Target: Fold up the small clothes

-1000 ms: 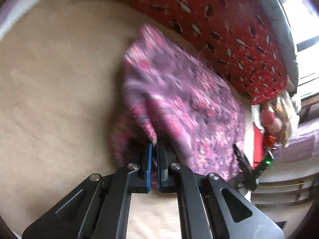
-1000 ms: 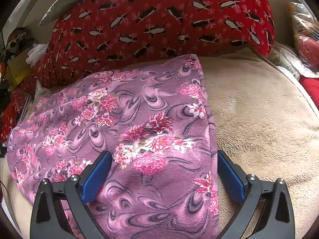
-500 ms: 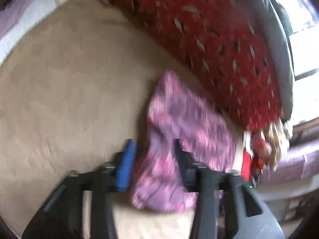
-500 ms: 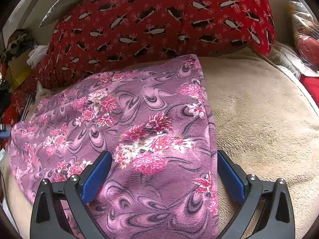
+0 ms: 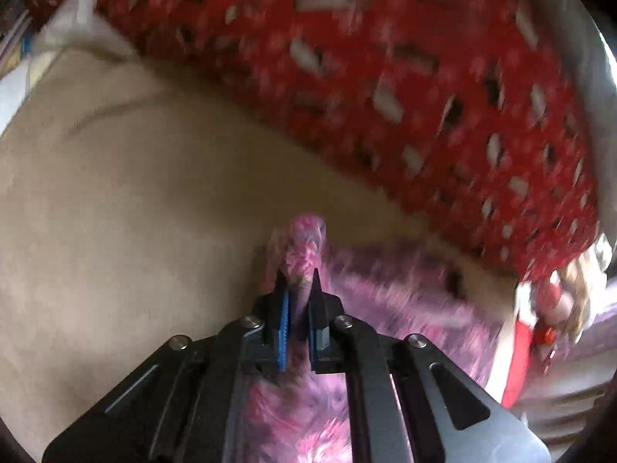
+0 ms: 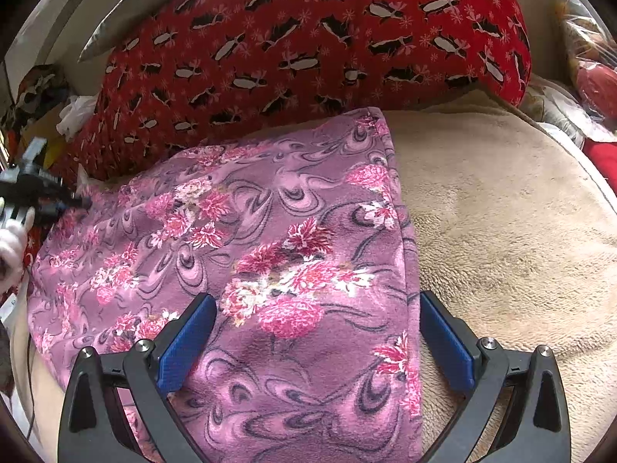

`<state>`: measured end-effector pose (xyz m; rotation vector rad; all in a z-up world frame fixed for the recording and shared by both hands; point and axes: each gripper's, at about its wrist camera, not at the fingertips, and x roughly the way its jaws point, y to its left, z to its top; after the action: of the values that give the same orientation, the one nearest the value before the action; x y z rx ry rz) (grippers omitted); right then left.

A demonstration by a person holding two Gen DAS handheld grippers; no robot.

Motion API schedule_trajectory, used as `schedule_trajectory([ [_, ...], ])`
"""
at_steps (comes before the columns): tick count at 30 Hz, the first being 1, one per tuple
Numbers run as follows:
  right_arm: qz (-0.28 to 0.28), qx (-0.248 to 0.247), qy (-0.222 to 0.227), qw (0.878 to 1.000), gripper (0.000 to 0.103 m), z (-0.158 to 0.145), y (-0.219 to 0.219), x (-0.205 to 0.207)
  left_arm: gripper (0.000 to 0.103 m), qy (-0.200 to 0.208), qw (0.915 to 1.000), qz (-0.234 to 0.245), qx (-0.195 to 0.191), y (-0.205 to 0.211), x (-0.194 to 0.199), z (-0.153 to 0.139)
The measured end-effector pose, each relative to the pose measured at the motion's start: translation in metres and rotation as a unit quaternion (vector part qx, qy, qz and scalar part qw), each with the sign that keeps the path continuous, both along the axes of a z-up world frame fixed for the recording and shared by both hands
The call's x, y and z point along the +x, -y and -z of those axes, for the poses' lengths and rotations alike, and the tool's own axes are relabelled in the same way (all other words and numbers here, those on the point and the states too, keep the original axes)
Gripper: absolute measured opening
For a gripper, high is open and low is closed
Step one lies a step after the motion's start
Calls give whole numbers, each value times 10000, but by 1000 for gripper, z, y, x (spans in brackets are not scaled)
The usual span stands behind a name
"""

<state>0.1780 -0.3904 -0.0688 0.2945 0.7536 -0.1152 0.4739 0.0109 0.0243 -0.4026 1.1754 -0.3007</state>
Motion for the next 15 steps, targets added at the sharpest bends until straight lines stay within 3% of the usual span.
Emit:
schedule_trajectory([
  [2, 1, 14, 11, 10000, 103, 0, 0, -1, 5, 11, 9998, -214, 45, -2, 12, 6],
  [6, -8, 37, 32, 10000, 103, 0, 1, -1, 7, -540, 9931, -158, 1027, 11, 28, 49],
  [8, -8, 46, 38, 10000, 103, 0, 2, -2, 9, -468, 9947, -181, 895, 6, 24, 40],
  [12, -10, 47, 36, 10000, 103, 0, 2, -2, 9, -619, 9979, -151, 85, -29, 2, 11],
  [13, -9, 50, 41, 10000, 103, 0, 2, -3, 11, -592, 9982, -74, -89, -41, -12, 1],
  [15, -3, 38, 36, 10000, 103, 0, 1, -3, 28, -523, 9984, -11, -232, -58, -42, -8],
])
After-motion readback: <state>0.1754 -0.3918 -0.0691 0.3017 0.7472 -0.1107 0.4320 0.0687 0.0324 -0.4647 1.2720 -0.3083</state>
